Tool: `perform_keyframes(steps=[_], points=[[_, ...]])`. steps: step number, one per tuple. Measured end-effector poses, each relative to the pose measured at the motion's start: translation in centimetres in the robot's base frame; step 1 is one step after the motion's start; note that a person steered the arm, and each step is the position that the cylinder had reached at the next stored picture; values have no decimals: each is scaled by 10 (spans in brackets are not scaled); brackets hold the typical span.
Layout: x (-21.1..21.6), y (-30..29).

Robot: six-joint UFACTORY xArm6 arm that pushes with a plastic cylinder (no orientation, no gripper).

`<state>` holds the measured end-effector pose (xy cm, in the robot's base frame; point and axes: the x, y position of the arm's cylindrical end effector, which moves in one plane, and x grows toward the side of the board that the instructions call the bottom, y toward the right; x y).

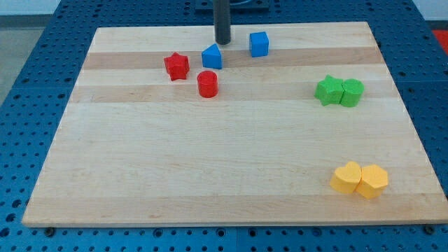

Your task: Move the blue cube to the right of the blue triangle

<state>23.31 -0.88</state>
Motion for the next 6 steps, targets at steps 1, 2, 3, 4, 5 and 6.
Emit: perform_keyframes(steps=[1,2,3,4,5,6], points=[[-7,28],[-7,42],[0,54],[3,67],[3,91],[3,110]])
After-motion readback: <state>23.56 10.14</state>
